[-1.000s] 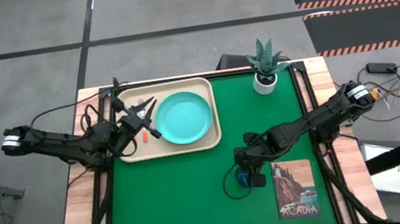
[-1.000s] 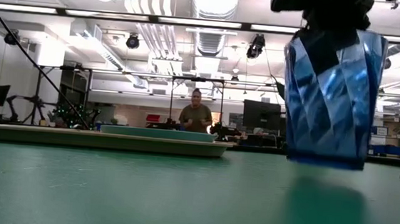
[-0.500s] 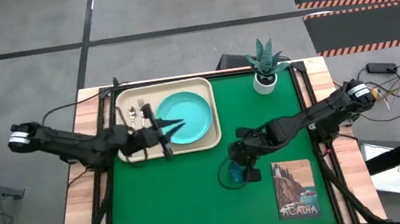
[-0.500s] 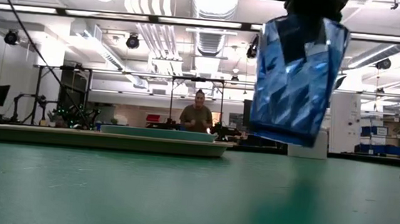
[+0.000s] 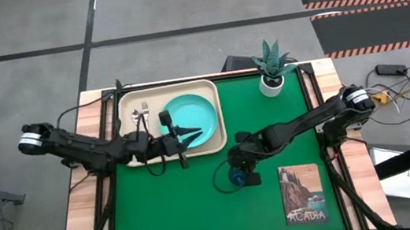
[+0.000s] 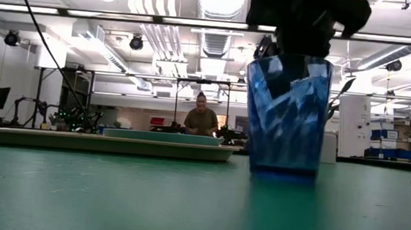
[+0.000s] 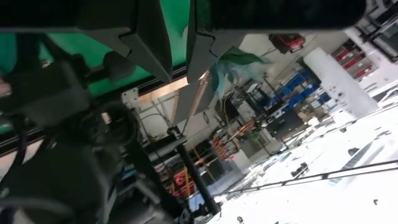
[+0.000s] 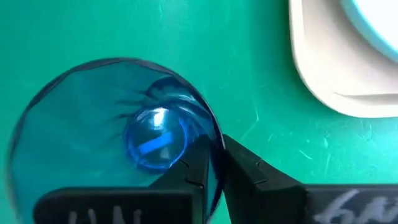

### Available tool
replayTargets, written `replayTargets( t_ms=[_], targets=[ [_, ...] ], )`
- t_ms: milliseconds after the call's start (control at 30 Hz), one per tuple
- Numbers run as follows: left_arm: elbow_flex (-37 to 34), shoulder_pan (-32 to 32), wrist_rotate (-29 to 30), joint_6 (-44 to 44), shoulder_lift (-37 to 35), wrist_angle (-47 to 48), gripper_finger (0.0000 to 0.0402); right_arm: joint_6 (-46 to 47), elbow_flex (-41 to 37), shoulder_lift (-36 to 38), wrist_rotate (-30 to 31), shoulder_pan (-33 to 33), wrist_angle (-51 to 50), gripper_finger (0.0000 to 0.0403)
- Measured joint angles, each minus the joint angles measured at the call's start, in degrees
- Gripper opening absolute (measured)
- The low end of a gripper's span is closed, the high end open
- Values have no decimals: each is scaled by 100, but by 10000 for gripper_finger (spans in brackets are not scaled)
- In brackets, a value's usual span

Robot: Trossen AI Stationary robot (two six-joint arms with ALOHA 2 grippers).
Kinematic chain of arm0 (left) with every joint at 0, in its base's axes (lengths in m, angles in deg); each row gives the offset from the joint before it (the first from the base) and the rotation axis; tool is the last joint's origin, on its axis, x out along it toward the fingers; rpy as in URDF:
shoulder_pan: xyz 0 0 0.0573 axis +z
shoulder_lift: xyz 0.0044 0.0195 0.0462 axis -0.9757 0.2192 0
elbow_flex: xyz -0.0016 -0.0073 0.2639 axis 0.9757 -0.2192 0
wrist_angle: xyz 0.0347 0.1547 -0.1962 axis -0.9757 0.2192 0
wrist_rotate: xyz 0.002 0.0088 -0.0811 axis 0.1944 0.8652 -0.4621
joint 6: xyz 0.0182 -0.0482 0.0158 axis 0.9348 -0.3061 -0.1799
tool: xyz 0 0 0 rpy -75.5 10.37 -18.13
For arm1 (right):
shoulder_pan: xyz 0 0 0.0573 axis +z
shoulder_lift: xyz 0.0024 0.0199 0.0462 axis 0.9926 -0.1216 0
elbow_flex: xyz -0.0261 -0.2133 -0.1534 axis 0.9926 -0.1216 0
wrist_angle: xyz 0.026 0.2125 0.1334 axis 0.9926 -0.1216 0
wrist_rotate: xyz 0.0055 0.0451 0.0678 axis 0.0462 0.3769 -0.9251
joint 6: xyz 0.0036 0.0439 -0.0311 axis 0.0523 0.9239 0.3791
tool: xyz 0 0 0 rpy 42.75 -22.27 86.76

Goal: Pick and place plate/cup/fork/spoon on tray
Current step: Put the blue cup on the white tray to the top left of the blue plate

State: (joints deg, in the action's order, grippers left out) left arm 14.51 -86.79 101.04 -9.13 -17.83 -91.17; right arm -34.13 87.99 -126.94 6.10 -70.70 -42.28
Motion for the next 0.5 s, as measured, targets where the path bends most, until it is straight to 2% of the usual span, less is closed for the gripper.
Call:
replayTargets(
  t_ms=[267, 400, 500],
  targets=[
    [13, -433, 2, -38, 94, -8, 34, -172, -2, -103, 24, -79, -57, 91],
    [89, -622, 32, -255, 223, -95, 33, -251, -2, 96, 35, -101, -76, 120],
    [158, -747, 279, -445, 481, -366, 23, -276, -2, 315, 35, -98, -290, 135]
  ],
)
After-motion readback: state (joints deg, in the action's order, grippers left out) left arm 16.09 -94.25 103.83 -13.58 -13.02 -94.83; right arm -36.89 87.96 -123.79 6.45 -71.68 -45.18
